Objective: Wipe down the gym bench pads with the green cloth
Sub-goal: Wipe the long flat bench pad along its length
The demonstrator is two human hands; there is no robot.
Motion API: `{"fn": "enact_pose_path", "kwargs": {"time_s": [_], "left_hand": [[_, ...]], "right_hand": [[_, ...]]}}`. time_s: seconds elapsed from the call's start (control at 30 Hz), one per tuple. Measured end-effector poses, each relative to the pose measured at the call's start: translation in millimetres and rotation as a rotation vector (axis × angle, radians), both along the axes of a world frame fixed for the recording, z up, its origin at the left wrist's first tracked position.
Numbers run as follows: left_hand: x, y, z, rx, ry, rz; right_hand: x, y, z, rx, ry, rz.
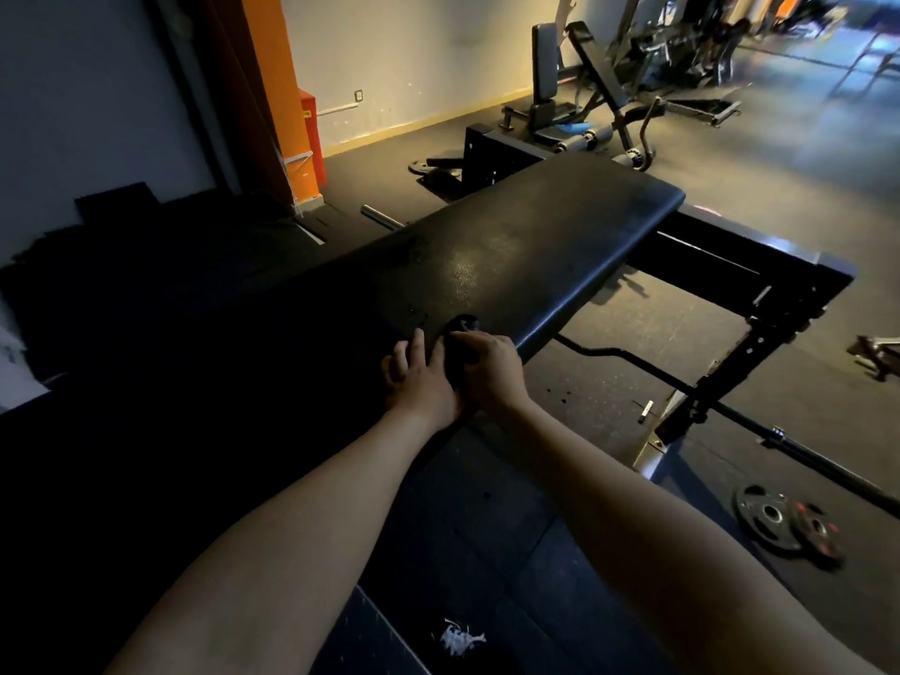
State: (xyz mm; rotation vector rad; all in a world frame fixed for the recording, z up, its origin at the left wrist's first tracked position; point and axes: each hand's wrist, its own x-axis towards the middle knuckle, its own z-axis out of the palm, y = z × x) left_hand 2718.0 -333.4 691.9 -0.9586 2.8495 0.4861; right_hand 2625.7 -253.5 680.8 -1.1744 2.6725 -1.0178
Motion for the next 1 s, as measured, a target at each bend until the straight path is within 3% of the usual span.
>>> {"fn": "enact_pose_path", "kwargs": {"time_s": [0.1,0.27,0.43,0.6,0.83,1.0], "left_hand": [[-1,0,-4,-0.017,0.037,-0.001],[-1,-3,-10,0.0,0.088,0.017],[-3,-5,-11,0.018,0.106,0.051],[-3,-5,-10,0.019,0.094,0.06],[2,-8,-4,0.096,0.1,0.011],[9,-16,2,0.159,0.111,-0.077]], "right_hand": [[0,3,2,0.031,-0.026,0.027],[-14,6,6,0.132,0.107,0.133],[-34,4,5,0.2,0.198,0.05],[-35,-4,10,0.137,0.09,-0.101],[-15,-13,10,0.078,0.028,-0.097],[2,-20,15,0.054,-0.138,-0.131]]}}
